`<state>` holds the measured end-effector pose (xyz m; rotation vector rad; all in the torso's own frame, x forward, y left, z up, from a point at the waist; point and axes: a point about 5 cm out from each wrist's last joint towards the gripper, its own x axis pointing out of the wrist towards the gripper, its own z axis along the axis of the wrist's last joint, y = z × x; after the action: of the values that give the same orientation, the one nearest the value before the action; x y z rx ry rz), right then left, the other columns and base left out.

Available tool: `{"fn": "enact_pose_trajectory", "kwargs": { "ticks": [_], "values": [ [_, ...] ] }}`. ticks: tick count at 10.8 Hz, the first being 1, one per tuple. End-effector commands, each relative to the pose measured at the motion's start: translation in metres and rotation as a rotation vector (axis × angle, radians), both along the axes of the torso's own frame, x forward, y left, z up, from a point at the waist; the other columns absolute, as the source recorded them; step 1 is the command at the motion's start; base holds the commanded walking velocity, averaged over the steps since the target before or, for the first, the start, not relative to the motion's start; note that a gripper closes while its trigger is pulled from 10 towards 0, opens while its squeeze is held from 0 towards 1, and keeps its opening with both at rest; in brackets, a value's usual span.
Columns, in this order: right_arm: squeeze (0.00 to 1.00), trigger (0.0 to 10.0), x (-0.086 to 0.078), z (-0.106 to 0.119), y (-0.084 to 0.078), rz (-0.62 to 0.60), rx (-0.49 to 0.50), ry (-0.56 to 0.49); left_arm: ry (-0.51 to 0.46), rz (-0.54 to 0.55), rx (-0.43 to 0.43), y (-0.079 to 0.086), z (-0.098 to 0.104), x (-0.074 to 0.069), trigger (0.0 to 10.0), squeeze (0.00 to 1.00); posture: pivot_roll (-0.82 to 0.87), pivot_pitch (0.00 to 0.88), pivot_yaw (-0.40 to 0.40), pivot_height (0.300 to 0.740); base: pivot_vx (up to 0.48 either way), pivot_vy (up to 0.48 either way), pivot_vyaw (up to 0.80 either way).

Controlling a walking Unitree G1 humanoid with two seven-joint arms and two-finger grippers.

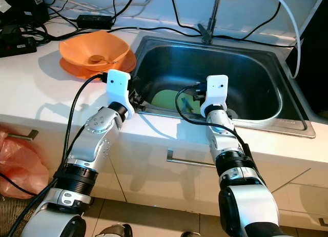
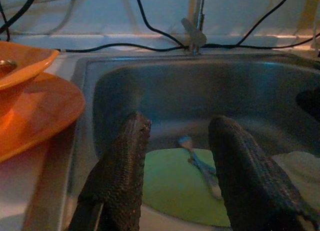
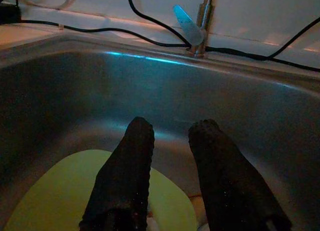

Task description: Kitchen organization

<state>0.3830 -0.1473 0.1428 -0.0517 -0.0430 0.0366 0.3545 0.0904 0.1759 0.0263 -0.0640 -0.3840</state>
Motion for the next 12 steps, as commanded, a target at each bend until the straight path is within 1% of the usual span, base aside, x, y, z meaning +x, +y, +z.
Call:
{"fn": "enact_pose_trajectory", "kwargs": {
  "ticks": [1, 2, 3, 4, 5, 6, 7, 9, 10, 11, 12],
  "values": [
    [0.00, 10.0, 0.002, 0.003, -0.003, -0.008, 0.010, -0.003, -0.068, 0.005, 0.060, -0.002, 0.012, 0.000, 10.0, 0.00, 0.07, 0.046, -0.048, 0.740, 0.000, 0.000, 0.00],
    [0.00, 10.0, 0.002, 0.003, -0.003, -0.007, 0.012, -0.003, -0.141, 0.032, 0.124, 0.001, 0.025, 0.001, 10.0, 0.00, 0.08, 0.048, -0.050, 0.740, 0.000, 0.000, 0.00],
    [0.00, 10.0, 0.002, 0.003, -0.002, -0.005, 0.012, -0.002, -0.245, 0.091, 0.276, 0.009, 0.042, 0.002, 10.0, 0.00, 0.08, 0.048, -0.052, 0.740, 0.000, 0.000, 0.00],
    [0.00, 10.0, 0.002, 0.003, -0.002, -0.004, 0.014, -0.002, -0.310, 0.144, 0.411, 0.018, 0.052, 0.003, 10.0, 0.00, 0.08, 0.050, -0.052, 0.740, 0.000, 0.000, 0.00],
    [0.00, 10.0, 0.002, 0.003, -0.001, -0.003, 0.015, -0.001, -0.338, 0.176, 0.526, 0.025, 0.054, 0.003, 10.0, 0.00, 0.08, 0.050, -0.053, 0.740, 0.000, 0.000, 0.00],
    [0.00, 10.0, 0.002, 0.002, -0.001, -0.001, 0.017, 0.001, -0.338, 0.202, 0.640, 0.032, 0.050, 0.003, 10.0, 0.00, 0.08, 0.050, -0.055, 0.740, 0.000, 0.000, 0.00],
    [0.00, 10.0, 0.002, 0.002, -0.001, 0.000, 0.018, 0.002, -0.326, 0.218, 0.694, 0.036, 0.046, 0.005, 10.0, 0.00, 0.09, 0.050, -0.057, 0.740, 0.000, 0.000, 0.00],
    [0.00, 10.0, 0.002, 0.003, 0.000, 0.003, 0.018, 0.000, -0.295, 0.222, 0.765, 0.037, 0.037, 0.010, 10.0, 0.00, 0.08, 0.050, -0.057, 0.740, 0.000, 0.000, 0.00],
    [0.00, 10.0, 0.002, 0.004, 0.000, 0.002, 0.019, -0.002, -0.286, 0.220, 0.785, 0.036, 0.034, 0.013, 10.0, 0.00, 0.08, 0.049, -0.057, 0.740, 0.000, 0.000, 0.00],
    [0.00, 10.0, 0.002, 0.004, -0.001, 0.000, 0.019, -0.003, -0.290, 0.226, 0.840, 0.037, 0.033, 0.019, 10.0, 0.00, 0.08, 0.046, -0.055, 0.740, 0.000, 0.000, 0.00],
    [0.00, 10.0, 0.002, 0.004, -0.001, -0.002, 0.020, -0.004, -0.296, 0.234, 0.873, 0.038, 0.033, 0.022, 10.0, 0.00, 0.07, 0.044, -0.054, 0.740, 0.000, 0.000, 0.00]
  ]
}}
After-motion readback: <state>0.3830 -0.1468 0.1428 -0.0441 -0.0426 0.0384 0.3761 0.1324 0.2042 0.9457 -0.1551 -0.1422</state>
